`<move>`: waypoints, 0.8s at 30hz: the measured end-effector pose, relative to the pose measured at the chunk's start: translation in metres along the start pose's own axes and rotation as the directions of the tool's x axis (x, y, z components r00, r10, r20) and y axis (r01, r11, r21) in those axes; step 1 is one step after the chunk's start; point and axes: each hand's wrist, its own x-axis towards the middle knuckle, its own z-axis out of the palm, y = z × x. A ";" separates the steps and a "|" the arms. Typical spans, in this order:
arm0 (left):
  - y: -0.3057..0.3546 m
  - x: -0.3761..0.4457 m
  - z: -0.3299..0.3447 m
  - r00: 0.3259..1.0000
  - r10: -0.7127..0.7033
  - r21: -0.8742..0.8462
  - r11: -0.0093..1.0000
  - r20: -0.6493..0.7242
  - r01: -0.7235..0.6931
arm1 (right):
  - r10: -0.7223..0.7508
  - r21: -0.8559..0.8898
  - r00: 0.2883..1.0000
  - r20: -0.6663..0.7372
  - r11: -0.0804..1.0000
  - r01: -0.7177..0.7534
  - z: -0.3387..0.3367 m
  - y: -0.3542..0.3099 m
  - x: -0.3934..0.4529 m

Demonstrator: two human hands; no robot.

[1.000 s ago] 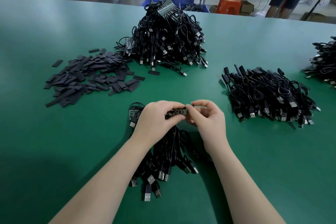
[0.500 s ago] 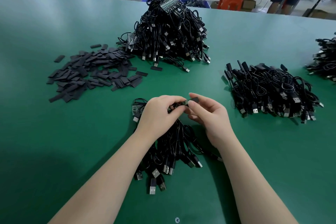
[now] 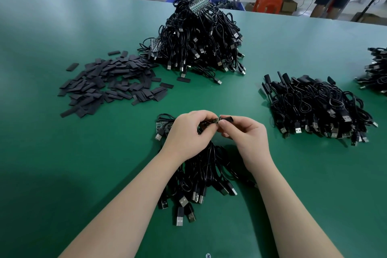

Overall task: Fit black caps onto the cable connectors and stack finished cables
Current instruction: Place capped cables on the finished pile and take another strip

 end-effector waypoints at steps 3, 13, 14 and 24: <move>-0.001 0.000 0.000 1.000 -0.007 -0.009 1.000 -0.016 0.007 | -0.012 -0.005 1.000 0.014 1.000 0.012 0.000 -0.002 -0.001; -0.003 0.002 -0.003 0.996 -0.056 -0.034 0.998 -0.070 0.054 | -0.003 0.134 0.992 -0.124 0.991 0.020 -0.004 -0.003 0.000; -0.003 0.002 -0.003 0.996 -0.054 -0.025 0.998 -0.067 0.053 | -0.012 0.136 0.992 -0.123 0.990 0.029 -0.003 -0.003 -0.001; -0.003 0.002 -0.002 0.996 -0.080 -0.012 0.997 -0.034 0.080 | -0.099 0.052 0.989 -0.114 0.993 0.106 0.000 -0.003 -0.002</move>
